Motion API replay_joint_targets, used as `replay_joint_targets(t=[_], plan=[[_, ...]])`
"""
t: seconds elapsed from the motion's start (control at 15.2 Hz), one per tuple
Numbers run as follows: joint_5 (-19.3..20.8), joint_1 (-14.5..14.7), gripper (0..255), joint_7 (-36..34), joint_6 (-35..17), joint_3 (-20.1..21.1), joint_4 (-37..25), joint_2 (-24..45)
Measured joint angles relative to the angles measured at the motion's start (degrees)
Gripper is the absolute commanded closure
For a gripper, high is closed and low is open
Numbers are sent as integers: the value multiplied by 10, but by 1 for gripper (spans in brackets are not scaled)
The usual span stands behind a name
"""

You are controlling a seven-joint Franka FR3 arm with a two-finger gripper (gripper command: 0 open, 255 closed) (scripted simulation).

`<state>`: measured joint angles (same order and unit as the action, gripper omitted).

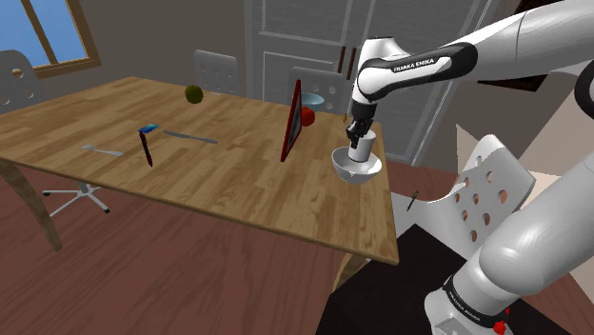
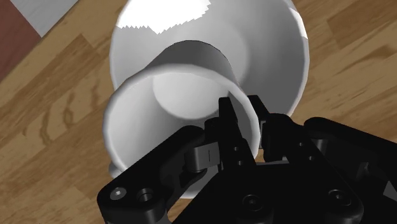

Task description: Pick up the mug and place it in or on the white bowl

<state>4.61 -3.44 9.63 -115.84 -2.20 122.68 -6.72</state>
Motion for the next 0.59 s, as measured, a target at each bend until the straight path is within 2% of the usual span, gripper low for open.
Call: replay_joint_targets(t=[0.26, 0.33, 0.59], plan=[[0, 0, 255, 0, -1, 0, 2, -1], [0, 0, 0, 0, -1, 0, 2, -1], [0, 0, 0, 0, -1, 0, 2, -1]])
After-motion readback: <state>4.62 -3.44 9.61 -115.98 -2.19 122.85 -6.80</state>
